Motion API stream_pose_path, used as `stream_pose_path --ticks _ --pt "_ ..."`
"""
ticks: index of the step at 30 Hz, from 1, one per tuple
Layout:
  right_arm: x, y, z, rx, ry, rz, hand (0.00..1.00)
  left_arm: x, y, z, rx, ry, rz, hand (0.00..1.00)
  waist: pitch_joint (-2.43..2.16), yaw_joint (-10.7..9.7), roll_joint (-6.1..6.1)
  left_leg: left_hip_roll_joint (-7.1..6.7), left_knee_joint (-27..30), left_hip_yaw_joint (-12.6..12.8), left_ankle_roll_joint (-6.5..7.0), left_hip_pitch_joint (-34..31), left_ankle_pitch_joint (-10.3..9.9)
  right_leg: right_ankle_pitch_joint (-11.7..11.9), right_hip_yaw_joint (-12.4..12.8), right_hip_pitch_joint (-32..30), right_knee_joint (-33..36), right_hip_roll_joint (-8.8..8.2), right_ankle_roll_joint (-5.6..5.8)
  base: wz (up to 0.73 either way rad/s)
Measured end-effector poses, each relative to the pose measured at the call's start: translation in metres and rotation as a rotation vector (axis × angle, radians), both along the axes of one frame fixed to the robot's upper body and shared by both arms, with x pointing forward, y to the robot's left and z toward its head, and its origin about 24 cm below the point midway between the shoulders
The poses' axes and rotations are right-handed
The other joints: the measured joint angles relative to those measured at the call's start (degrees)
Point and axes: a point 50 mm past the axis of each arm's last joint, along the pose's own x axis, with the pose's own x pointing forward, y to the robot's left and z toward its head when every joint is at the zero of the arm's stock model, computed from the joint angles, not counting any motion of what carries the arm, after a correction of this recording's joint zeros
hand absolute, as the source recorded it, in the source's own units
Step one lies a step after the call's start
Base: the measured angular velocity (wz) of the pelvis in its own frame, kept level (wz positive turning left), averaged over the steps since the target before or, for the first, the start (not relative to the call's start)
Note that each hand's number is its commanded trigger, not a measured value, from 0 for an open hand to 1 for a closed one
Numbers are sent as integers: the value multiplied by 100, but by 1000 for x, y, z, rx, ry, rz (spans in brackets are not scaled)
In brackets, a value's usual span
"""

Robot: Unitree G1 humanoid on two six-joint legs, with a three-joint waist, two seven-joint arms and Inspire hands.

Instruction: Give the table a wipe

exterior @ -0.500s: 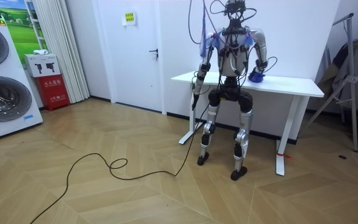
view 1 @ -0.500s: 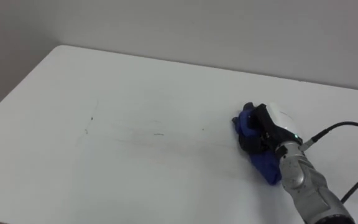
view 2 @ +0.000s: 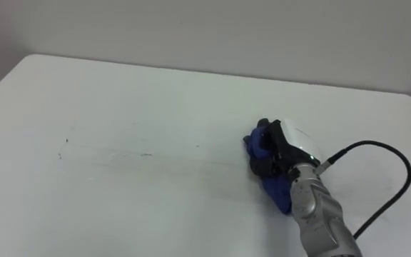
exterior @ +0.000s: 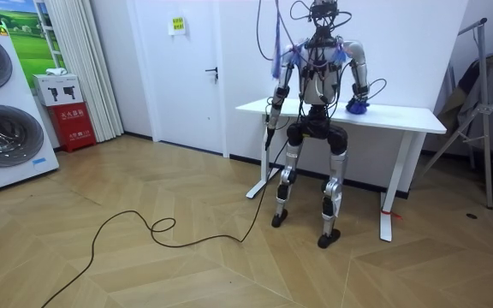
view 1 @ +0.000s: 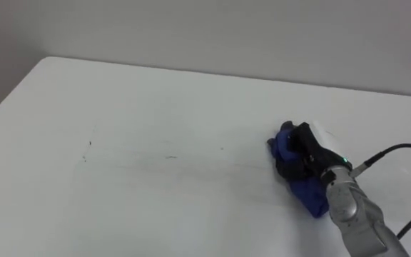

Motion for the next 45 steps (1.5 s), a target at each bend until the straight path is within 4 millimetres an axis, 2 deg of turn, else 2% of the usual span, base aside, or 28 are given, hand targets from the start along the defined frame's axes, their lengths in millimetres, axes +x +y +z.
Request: stream_pose_path --ticks 4,9,12,17,20,21,22,23,26,29,30,31,36,40,45 --pt "-3 -1 2 3 -5 -4 0 0 -4 -1 -3 0 9 0 3 -44 18 1 -12 14 0 -4 -6 0 9 -21 3 2 0 0" --pt "-10 -12 10 14 -21 -33 0 -2 -4 -2 -21 -5 25 0 2 -156 6 3 -22 35 1 -13 -17 -2 38 -45 3 1 3 -3" --pt "-14 -20 18 13 -39 -59 0 -1 -4 -1 -31 -12 21 0 10 -227 -7 11 -27 186 4 4 -20 -1 188 -91 53 4 4 -23" --pt "-24 -46 26 102 -67 -175 0 -11 -1 -2 -39 -15 59 0 54 -472 -73 19 -69 283 5 5 -20 -1 281 -176 106 2 4 -9" --pt "-30 -63 30 105 -84 -247 0 -19 0 -3 -49 -3 74 0 57 -537 -96 34 -78 381 9 -3 -30 0 378 -245 111 12 1 -15" --pt "-32 -66 30 102 -84 -258 29 -21 0 -3 -51 2 76 0 57 -542 -96 36 -78 405 11 -2 -34 1 402 -255 111 15 1 -16" --pt "-35 -71 30 100 -79 -281 95 -23 0 -3 -53 6 77 0 55 -562 -100 40 -78 434 11 2 -40 7 427 -265 110 21 1 -9" --pt "-39 -75 29 101 -73 -297 100 -23 0 -3 -53 7 77 0 55 -609 -98 41 -78 443 11 8 -41 10 431 -263 109 23 3 -6" --pt "-42 -76 26 135 -64 -316 100 -24 -1 -4 -58 10 80 0 55 -662 -68 49 -101 512 11 58 -41 10 469 -253 109 32 4 -7" --pt "-44 -76 24 165 -62 -325 100 -25 -3 -5 -63 13 83 0 24 -690 -14 52 -125 550 10 88 -41 10 491 -253 110 33 4 -6" --pt "-44 -76 24 172 -62 -326 47 -25 -4 -5 -64 13 83 0 20 -697 -8 52 -125 550 11 88 -41 10 491 -253 109 33 4 0" --pt "-44 -76 24 176 -58 -323 2 -23 -4 -5 -64 9 82 0 12 -701 2 53 -125 551 11 91 -41 10 491 -250 110 33 4 0" --pt "-45 -76 24 176 -53 -323 0 -22 -4 -5 -66 9 81 0 7 -708 18 57 -125 553 10 95 -41 10 485 -238 110 34 4 0" --pt "-53 -78 17 170 -21 -335 0 -28 -5 -7 -70 30 88 0 15 -693 7 60 -125 555 5 90 -49 11 480 -248 111 33 3 0" --pt "-53 -78 17 170 -22 -336 0 -31 -4 -7 -68 39 90 0 20 -708 -24 63 -123 557 3 100 -61 11 488 -247 110 34 4 0"
